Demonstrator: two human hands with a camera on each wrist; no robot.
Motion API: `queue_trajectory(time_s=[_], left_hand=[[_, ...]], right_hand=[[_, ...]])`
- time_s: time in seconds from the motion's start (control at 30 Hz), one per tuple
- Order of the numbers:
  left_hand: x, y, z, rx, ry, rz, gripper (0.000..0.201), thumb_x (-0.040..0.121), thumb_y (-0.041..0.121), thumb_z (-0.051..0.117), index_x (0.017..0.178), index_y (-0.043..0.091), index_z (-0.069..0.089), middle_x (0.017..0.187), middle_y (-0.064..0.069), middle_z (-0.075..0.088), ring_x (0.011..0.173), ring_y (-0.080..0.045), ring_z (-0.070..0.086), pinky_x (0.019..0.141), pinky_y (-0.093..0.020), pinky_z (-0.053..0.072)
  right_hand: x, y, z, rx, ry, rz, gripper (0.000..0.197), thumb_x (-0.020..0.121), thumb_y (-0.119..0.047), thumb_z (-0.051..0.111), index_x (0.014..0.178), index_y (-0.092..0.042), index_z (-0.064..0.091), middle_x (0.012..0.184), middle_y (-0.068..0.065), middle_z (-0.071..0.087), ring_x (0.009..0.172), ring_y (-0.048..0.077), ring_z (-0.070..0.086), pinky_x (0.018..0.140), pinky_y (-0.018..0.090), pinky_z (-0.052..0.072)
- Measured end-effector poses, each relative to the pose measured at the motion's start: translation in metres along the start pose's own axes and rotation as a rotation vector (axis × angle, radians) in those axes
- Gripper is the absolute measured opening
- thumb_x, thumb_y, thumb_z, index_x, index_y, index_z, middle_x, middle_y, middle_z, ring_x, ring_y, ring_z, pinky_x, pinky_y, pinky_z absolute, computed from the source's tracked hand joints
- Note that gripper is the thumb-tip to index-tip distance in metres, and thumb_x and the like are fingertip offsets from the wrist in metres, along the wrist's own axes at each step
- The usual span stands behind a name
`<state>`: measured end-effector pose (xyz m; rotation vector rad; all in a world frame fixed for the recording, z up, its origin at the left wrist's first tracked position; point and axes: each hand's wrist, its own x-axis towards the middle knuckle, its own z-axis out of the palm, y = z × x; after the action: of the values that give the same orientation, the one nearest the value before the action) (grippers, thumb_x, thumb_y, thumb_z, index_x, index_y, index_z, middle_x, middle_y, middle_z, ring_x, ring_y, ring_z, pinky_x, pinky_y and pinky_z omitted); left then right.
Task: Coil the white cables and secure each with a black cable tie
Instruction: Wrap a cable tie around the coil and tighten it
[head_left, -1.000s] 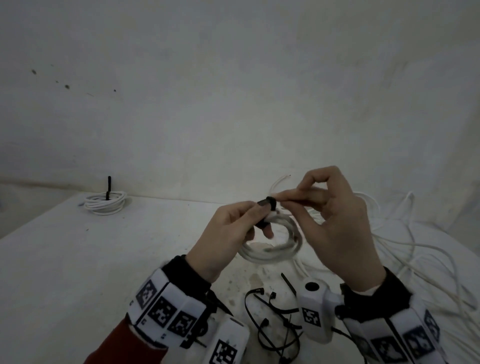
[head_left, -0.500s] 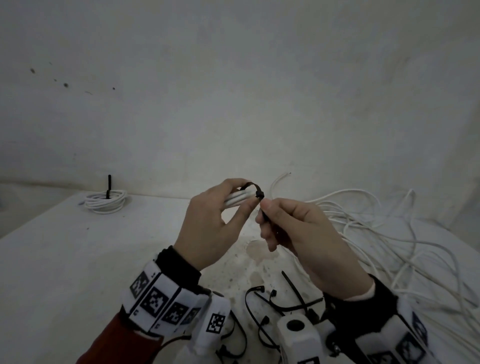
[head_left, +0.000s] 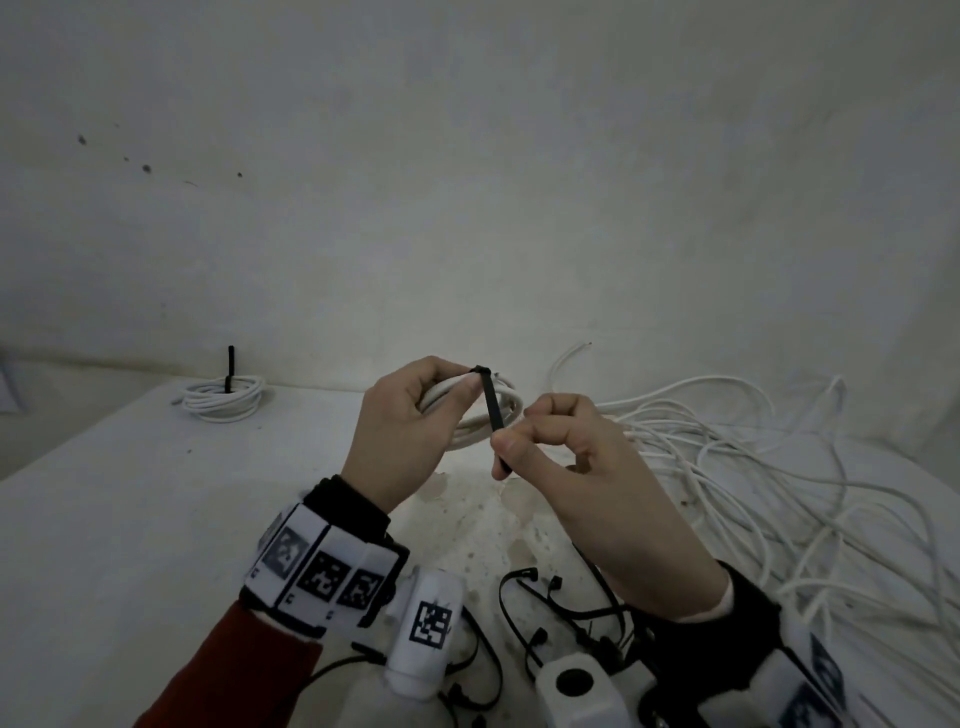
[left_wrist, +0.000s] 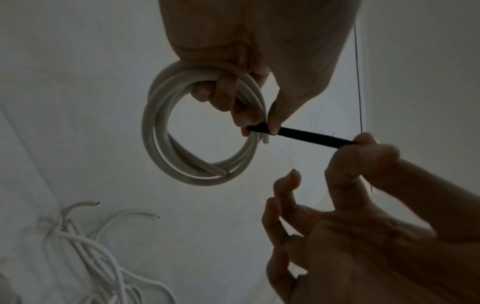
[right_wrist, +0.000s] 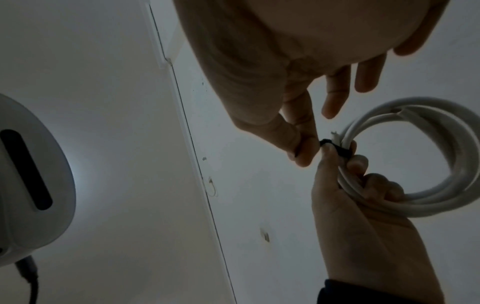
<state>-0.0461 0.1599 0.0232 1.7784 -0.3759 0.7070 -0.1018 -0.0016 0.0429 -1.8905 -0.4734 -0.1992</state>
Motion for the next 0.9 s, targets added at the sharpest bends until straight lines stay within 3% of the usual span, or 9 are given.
queue_trajectory(time_s=[0.13, 0.23, 0.33, 0.43, 0.5, 0.57, 0.67, 0.8, 0.9], left_hand=[[0.001, -0.002, 0.003, -0.089, 0.012, -0.068, 0.015, 0.091, 0.022, 0.061, 0.084, 0.012, 0.068, 0.060, 0.017, 0.058, 0.057, 0.000, 0.049, 0.057, -0.014, 0.038], [0.004, -0.004, 0.005, -0.340, 0.048, -0.252, 0.021, 0.092, 0.025, 0.057, 0.080, 0.010, 0.066, 0.060, 0.007, 0.047, 0.051, -0.006, 0.036, 0.055, -0.020, 0.024], [0.012, -0.007, -0.002, -0.696, 0.065, -0.420, 0.023, 0.094, 0.025, 0.052, 0.086, 0.007, 0.065, 0.065, 0.002, 0.039, 0.048, -0.006, 0.027, 0.052, -0.024, 0.019], [0.016, -0.008, -0.007, -0.821, -0.010, -0.514, 0.026, 0.092, 0.031, 0.050, 0.087, 0.008, 0.061, 0.060, 0.004, 0.033, 0.043, -0.006, 0.027, 0.047, -0.019, 0.026], [0.016, -0.009, -0.005, -0.861, -0.058, -0.570, 0.029, 0.094, 0.032, 0.047, 0.087, 0.007, 0.059, 0.056, 0.005, 0.033, 0.041, -0.005, 0.028, 0.046, -0.018, 0.028], [0.015, -0.010, -0.002, -0.890, -0.079, -0.597, 0.029, 0.097, 0.030, 0.044, 0.090, 0.006, 0.059, 0.055, 0.005, 0.037, 0.040, -0.005, 0.031, 0.046, -0.018, 0.029], [0.013, -0.015, 0.001, -0.866, -0.053, -0.610, 0.028, 0.099, 0.022, 0.040, 0.094, 0.006, 0.062, 0.066, 0.000, 0.047, 0.050, -0.008, 0.041, 0.054, -0.020, 0.035], [0.011, -0.030, -0.005, -0.593, -0.019, -0.722, 0.023, 0.097, 0.020, 0.041, 0.092, 0.016, 0.063, 0.082, -0.002, 0.059, 0.072, -0.016, 0.049, 0.067, -0.029, 0.042], [0.014, -0.050, -0.018, -0.424, -0.080, -0.768, 0.016, 0.095, 0.014, 0.044, 0.092, 0.012, 0.059, 0.081, -0.003, 0.059, 0.069, -0.017, 0.053, 0.064, -0.028, 0.045]], right_hand=[[0.003, 0.003, 0.000, -0.080, 0.004, 0.000, 0.022, 0.086, -0.042, 0.062, 0.066, -0.039, 0.069, 0.109, -0.015, 0.046, 0.117, 0.005, 0.042, 0.092, 0.025, 0.032], [0.007, 0.006, -0.004, -0.042, 0.069, 0.045, 0.017, 0.085, -0.051, 0.055, 0.082, -0.043, 0.069, 0.114, -0.017, 0.045, 0.124, 0.009, 0.039, 0.105, 0.034, 0.033], [0.015, 0.015, -0.006, 0.014, 0.200, 0.118, 0.020, 0.087, -0.046, 0.057, 0.107, -0.043, 0.058, 0.121, -0.012, 0.045, 0.121, 0.010, 0.041, 0.102, 0.032, 0.037], [0.024, 0.029, 0.001, 0.048, 0.131, 0.216, 0.045, 0.090, -0.038, 0.061, 0.131, -0.029, 0.047, 0.124, -0.008, 0.051, 0.113, 0.008, 0.052, 0.095, 0.028, 0.045], [0.028, 0.037, 0.007, 0.190, 0.063, 0.250, 0.041, 0.092, -0.031, 0.059, 0.131, -0.020, 0.050, 0.119, 0.000, 0.060, 0.104, 0.011, 0.061, 0.092, 0.032, 0.052], [0.030, 0.038, 0.012, 0.344, 0.034, 0.265, 0.026, 0.095, -0.022, 0.056, 0.119, -0.012, 0.058, 0.110, 0.011, 0.066, 0.092, 0.015, 0.066, 0.086, 0.032, 0.056], [0.032, 0.042, 0.015, 0.507, 0.076, 0.245, 0.014, 0.096, -0.010, 0.054, 0.105, -0.004, 0.063, 0.102, 0.017, 0.070, 0.081, 0.021, 0.069, 0.073, 0.029, 0.059], [0.048, 0.054, 0.021, 0.622, 0.094, 0.304, 0.017, 0.095, -0.005, 0.054, 0.105, 0.007, 0.061, 0.097, 0.020, 0.071, 0.074, 0.022, 0.070, 0.065, 0.023, 0.057], [0.072, 0.063, 0.036, 0.614, 0.094, 0.390, 0.016, 0.094, -0.002, 0.056, 0.105, 0.008, 0.057, 0.093, 0.021, 0.069, 0.071, 0.027, 0.068, 0.060, 0.025, 0.058]])
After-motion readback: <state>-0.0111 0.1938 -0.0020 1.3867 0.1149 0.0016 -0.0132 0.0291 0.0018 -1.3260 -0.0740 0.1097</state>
